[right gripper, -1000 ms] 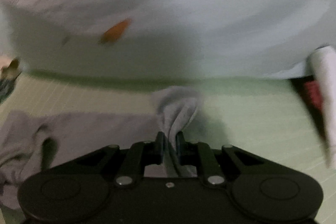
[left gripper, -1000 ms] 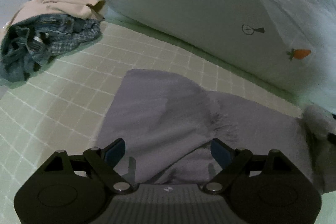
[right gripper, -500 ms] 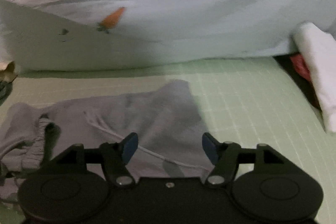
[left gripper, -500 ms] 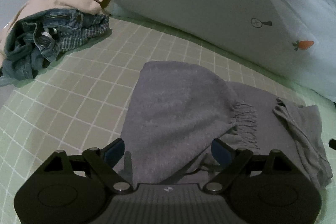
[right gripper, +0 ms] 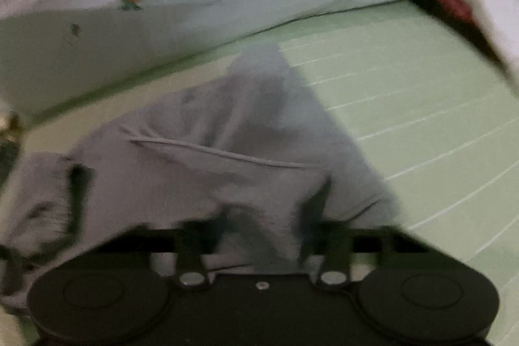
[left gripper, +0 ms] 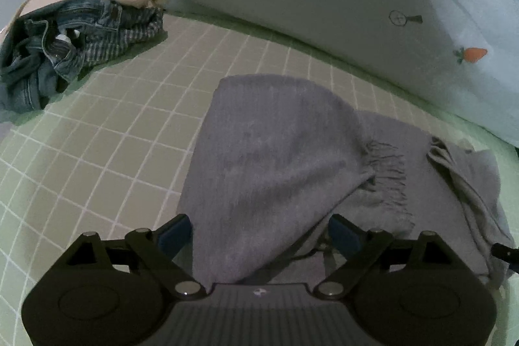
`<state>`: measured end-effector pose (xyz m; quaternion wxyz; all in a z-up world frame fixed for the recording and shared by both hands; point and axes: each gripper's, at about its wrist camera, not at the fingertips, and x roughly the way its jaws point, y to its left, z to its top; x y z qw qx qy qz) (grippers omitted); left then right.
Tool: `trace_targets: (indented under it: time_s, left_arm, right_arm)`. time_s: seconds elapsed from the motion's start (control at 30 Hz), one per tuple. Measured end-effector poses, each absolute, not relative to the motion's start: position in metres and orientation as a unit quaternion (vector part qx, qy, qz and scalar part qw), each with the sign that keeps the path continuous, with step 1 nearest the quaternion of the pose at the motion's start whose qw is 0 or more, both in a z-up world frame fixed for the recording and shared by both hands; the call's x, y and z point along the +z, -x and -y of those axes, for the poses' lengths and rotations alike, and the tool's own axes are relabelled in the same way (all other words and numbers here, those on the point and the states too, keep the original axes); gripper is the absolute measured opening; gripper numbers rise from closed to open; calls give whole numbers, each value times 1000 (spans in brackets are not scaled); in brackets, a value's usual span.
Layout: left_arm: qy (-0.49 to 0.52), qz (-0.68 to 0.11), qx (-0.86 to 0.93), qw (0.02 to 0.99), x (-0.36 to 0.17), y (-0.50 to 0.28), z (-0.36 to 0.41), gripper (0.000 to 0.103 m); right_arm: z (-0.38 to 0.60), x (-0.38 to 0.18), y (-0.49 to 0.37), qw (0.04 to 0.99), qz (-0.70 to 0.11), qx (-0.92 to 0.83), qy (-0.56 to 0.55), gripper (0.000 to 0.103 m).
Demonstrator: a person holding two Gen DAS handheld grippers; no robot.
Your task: Fold clothes
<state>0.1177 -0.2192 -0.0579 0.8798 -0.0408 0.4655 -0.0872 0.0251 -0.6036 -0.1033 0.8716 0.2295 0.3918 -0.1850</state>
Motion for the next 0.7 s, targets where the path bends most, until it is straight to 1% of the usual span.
trace_targets:
  time_s: [0.03, 0.13, 0.27, 0.33, 0.37, 0.43, 0.57, 0.63, 0.7]
  left_arm:
    - [42, -463, -86, 881, -57, -118, 217, 92]
    - [47, -455, -84, 885, -53, -117, 214, 92]
    - [45, -458, -92, 883, -53, -116, 215, 92]
    - [43, -459, -96, 882, -53, -115, 215, 92]
    - [43, -459, -95, 882, -53, -115, 215, 92]
    - [45, -458, -91, 883, -53, -115, 213, 92]
    - [52, -463, -81, 881, -55, -116, 208, 92]
    - [53, -467, -78, 880, -57, -117, 206, 92]
    - [53, -468, -77, 879, -58, -119, 206, 92]
  right_arm:
    - [599, -101, -25, 875, -387, -177, -233, 5]
    - [578, -90, -28, 891, -378, -134, -215, 5]
    - [549, -96, -35, 889, -407, -77, -196, 6]
    - [539, -101, -35, 883, -427, -59, -188, 16]
    - [537, -101, -35, 881, -431, -54, -189, 19]
    - [538, -98, -37, 882, -427, -49, -194, 35]
    - [550, -76, -30, 897, -385, -73, -206, 41]
    - [559, -71, -34, 898, -369, -92, -220, 50]
    - [558, -71, -45, 901, -371, -95, -205, 52]
